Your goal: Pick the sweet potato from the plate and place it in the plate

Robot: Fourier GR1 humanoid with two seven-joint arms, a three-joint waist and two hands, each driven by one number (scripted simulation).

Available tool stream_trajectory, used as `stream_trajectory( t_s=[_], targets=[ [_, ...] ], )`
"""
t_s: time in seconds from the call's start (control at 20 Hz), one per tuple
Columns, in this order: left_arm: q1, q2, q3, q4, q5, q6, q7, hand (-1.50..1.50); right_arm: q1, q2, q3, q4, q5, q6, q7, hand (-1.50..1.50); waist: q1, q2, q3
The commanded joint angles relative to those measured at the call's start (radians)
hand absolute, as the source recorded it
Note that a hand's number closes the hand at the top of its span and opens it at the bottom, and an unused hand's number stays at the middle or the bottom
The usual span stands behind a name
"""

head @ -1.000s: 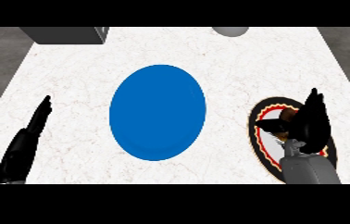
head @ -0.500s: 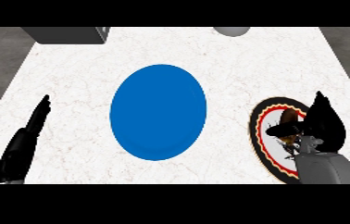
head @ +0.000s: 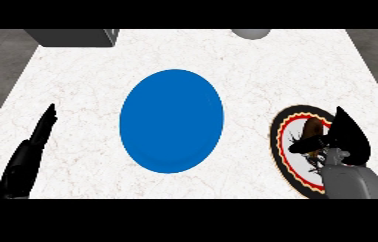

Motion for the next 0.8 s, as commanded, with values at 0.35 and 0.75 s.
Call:
stream_trajectory(
  t_s=[0.35,0.75],
  targets=[
    [-0.016,-0.054,0.102,0.059,-0.055,-0.098,-0.046,0.00,0.069,0.041,0.000,0.044,0.014,-0.032,-0.013,-1.50,-0.003,0.000,0.000],
    [-0.012,-0.119,0.120,0.041,-0.125,-0.115,-0.017,0.00,-0.026,-0.005,-0.070,0.220,-0.032,-0.113,-0.171,1.50,0.000,0.001,0.000]
  ],
)
